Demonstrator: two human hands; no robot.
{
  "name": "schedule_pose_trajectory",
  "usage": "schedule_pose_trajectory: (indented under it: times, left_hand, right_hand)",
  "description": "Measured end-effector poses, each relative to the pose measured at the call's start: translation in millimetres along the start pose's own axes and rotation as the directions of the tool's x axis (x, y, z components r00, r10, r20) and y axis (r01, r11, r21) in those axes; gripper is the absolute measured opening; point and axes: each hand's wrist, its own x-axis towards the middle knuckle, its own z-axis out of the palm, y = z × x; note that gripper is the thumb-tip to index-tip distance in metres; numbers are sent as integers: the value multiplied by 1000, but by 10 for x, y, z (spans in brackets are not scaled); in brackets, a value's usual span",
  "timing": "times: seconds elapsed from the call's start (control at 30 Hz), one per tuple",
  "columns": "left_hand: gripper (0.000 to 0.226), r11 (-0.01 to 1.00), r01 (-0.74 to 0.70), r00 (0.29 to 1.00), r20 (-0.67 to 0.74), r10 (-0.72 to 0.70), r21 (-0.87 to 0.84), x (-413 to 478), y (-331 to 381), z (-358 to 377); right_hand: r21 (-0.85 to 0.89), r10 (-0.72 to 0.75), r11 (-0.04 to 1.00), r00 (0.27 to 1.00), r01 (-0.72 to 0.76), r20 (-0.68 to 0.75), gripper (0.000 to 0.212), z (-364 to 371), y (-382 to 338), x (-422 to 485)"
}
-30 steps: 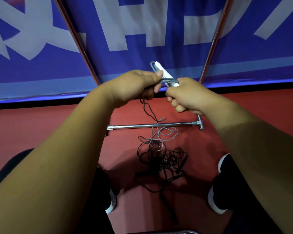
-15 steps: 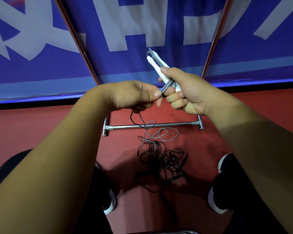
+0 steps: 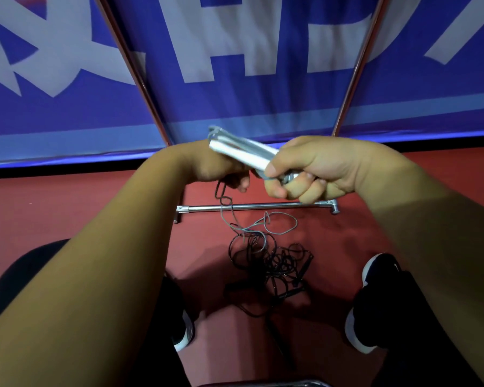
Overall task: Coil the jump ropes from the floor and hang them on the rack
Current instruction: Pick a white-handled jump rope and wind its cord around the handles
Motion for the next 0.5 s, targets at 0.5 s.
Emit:
schedule_pose_trajectory:
  times: [0.5]
  left_hand:
    - [2,978,-96,983,-136,122,184,-31,310,16]
  right_hand:
    - [-206,248,938,955,-278,-162,6,-62,322,254]
